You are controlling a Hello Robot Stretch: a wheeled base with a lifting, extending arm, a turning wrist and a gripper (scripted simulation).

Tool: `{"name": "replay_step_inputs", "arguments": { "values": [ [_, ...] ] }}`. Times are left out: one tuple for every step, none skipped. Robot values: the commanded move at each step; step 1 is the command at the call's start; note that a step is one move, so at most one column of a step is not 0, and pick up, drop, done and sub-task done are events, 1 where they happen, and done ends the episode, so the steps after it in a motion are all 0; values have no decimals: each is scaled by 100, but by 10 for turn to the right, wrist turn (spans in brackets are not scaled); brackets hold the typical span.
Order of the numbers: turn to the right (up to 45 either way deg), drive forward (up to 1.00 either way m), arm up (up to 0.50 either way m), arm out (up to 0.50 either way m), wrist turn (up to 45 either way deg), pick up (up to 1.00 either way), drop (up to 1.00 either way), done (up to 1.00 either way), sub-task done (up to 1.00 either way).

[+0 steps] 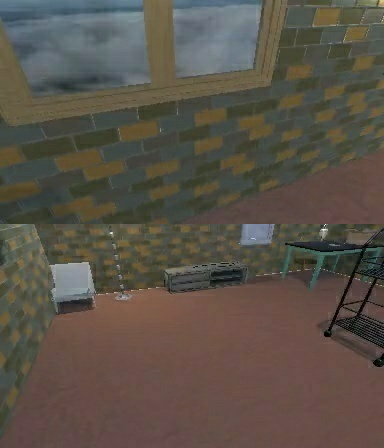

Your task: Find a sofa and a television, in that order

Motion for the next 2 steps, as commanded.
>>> {"name": "replay_step_inputs", "arguments": {
  "values": [
    [-450,0,0,0,0,0,0,0,0],
    [-390,0,0,0,0,0,0,0,0]
  ]
}}
